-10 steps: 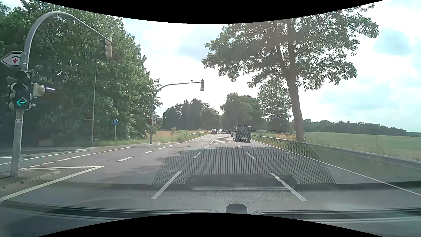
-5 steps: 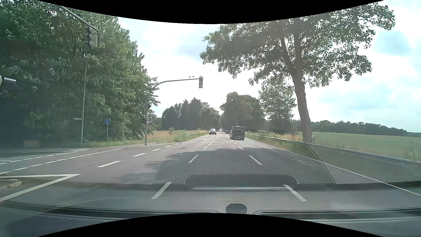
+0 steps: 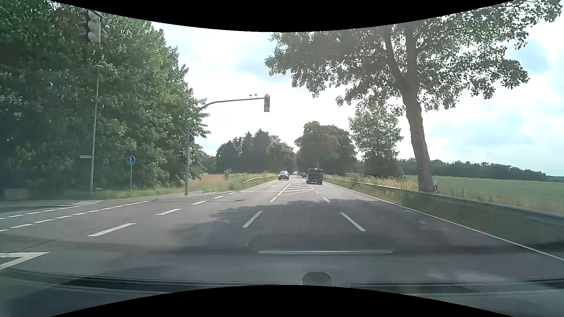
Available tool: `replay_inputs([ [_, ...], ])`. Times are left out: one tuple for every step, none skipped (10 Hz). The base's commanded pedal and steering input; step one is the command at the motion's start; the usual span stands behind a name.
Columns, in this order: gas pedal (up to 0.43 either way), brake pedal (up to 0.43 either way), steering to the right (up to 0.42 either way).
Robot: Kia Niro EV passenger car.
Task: Follow the waypoints while adhering to traffic rules and regulations
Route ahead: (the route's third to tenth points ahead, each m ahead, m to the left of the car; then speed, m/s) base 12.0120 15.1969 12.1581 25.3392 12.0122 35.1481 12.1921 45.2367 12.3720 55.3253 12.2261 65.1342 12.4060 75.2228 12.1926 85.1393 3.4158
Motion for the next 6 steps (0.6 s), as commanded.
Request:
replay_inputs([
  [0.059,0.0,-0.028],
  [0.059,0.0,-0.041],
  [0.059,0.0,-0.061],
  [0.059,0.0,-0.079],
  [0.059,0.0,-0.107],
  [0.059,0.0,-0.152],
])
